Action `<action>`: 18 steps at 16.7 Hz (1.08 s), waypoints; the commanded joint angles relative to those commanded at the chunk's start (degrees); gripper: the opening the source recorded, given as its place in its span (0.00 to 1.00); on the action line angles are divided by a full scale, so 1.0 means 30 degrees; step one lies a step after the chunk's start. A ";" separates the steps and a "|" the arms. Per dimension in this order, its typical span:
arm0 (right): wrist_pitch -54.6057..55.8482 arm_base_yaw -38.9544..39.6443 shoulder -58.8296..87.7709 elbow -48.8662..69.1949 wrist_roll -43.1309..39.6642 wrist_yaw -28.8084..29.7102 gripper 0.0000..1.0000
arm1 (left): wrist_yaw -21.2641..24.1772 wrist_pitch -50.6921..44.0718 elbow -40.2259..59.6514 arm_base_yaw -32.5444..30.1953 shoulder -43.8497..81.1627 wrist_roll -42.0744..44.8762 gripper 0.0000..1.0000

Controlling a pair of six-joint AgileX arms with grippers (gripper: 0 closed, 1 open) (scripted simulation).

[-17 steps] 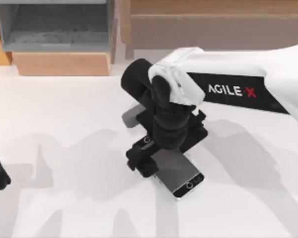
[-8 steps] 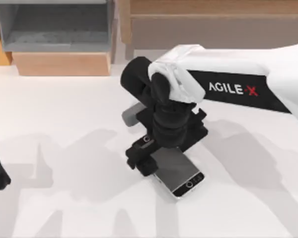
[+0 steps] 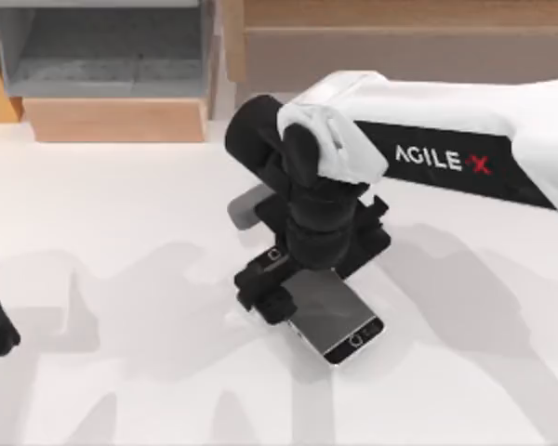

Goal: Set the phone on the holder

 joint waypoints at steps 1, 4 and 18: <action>0.0000 0.0000 0.0000 0.0000 0.0000 0.0000 0.00 | 0.0000 0.0000 0.0000 0.0000 0.0000 0.0000 1.00; 0.0281 -0.0910 -0.0887 0.0438 -0.0167 -0.0118 0.00 | 0.0000 0.0000 0.0000 0.0000 0.0000 0.0000 1.00; 0.6697 -1.7170 -1.1060 -0.5019 -0.4049 -0.4234 0.00 | 0.0000 0.0000 0.0000 0.0000 0.0000 0.0000 1.00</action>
